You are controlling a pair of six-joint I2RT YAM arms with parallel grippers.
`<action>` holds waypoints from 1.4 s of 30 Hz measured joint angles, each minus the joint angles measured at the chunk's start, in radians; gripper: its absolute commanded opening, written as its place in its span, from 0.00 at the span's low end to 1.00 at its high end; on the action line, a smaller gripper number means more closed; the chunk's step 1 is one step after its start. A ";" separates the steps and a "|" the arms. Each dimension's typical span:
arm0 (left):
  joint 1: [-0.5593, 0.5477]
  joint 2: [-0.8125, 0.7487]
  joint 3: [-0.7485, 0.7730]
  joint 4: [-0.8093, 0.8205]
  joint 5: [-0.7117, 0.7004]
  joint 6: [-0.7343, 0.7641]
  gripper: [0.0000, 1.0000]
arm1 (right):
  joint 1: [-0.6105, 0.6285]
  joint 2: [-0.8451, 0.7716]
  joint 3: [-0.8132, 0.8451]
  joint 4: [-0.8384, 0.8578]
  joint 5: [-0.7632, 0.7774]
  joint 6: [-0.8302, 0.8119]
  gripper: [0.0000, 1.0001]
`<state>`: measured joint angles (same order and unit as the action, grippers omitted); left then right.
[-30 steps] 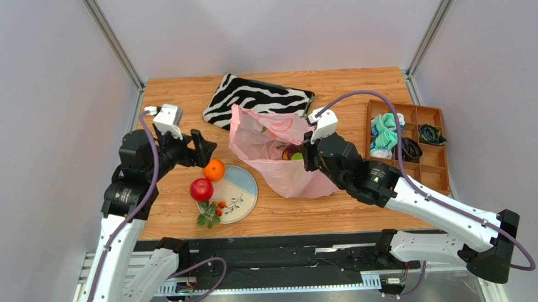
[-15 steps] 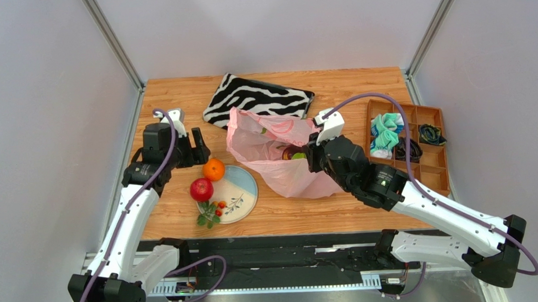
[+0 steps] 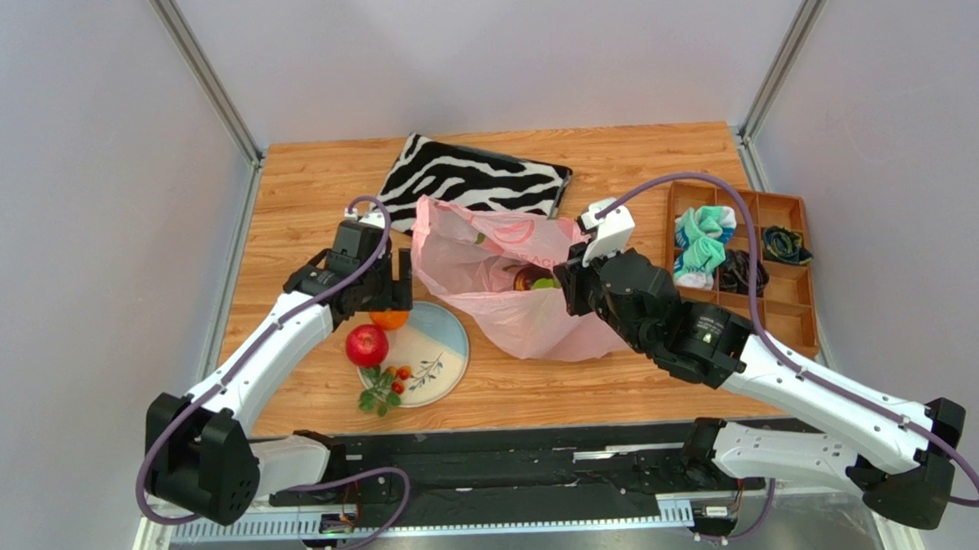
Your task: Place the fruits into the plastic bag
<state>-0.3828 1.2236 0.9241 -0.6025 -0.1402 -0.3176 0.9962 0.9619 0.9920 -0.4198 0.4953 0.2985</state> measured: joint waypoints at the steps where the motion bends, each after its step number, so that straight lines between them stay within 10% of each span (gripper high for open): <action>1: 0.001 0.013 0.000 0.000 -0.013 -0.002 0.90 | 0.000 -0.005 -0.003 0.001 0.000 0.000 0.00; 32: 0.018 0.247 0.000 0.064 -0.047 -0.082 0.87 | 0.000 -0.027 -0.013 0.014 -0.008 0.004 0.00; 42: 0.035 0.275 0.009 0.072 -0.019 -0.077 0.63 | 0.000 -0.027 -0.018 0.015 -0.008 0.005 0.00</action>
<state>-0.3481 1.4982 0.9333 -0.5304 -0.1589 -0.3950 0.9962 0.9344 0.9737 -0.4049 0.4870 0.3031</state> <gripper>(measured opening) 0.824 0.011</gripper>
